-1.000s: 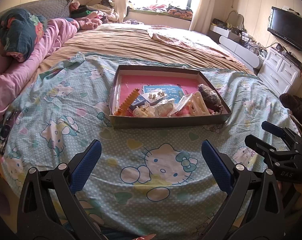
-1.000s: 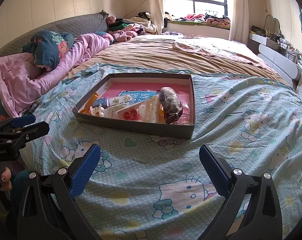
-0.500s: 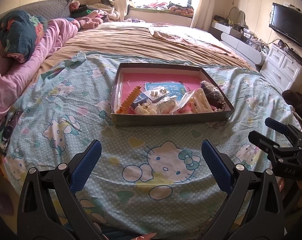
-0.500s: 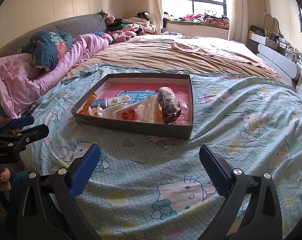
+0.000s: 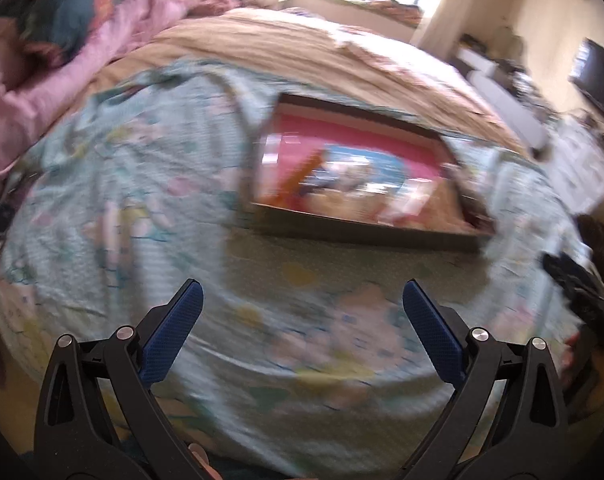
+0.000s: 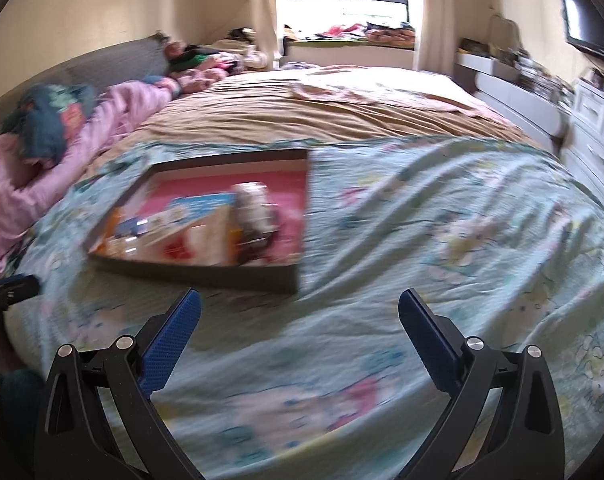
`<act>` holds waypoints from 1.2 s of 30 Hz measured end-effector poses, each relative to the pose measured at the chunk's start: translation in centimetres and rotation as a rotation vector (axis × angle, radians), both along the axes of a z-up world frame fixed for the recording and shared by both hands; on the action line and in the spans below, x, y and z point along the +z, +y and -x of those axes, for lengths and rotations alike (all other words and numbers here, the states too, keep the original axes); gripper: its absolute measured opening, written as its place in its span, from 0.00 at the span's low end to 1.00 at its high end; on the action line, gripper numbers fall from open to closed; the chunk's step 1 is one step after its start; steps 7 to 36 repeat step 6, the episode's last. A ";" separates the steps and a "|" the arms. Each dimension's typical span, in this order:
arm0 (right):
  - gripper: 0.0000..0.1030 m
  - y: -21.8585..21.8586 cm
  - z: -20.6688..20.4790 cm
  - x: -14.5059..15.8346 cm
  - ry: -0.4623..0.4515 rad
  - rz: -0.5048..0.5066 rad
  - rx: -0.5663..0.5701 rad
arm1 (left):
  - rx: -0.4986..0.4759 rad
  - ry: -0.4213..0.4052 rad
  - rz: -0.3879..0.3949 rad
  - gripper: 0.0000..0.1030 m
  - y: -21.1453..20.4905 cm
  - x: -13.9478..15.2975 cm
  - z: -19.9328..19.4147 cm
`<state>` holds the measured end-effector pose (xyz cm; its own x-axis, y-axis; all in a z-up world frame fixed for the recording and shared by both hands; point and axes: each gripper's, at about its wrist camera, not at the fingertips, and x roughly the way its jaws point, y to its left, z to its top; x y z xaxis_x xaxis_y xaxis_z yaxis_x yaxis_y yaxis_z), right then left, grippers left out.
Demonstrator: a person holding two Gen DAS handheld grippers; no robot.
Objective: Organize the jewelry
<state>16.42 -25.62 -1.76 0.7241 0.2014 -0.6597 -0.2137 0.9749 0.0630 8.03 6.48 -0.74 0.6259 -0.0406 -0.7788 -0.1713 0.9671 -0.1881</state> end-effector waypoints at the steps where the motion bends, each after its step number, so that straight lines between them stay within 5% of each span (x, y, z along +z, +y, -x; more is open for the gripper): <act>1: 0.95 -1.0 -0.9 -0.3 0.004 0.006 -0.035 | 0.052 0.017 -0.005 0.91 1.4 -0.4 -0.7; 6: 0.95 -6.4 -6.1 -2.8 0.050 0.075 -0.201 | 0.294 0.145 -0.036 0.91 9.2 -3.3 -5.0; 36: 0.95 -6.4 -6.1 -2.8 0.050 0.075 -0.201 | 0.294 0.145 -0.036 0.91 9.2 -3.3 -5.0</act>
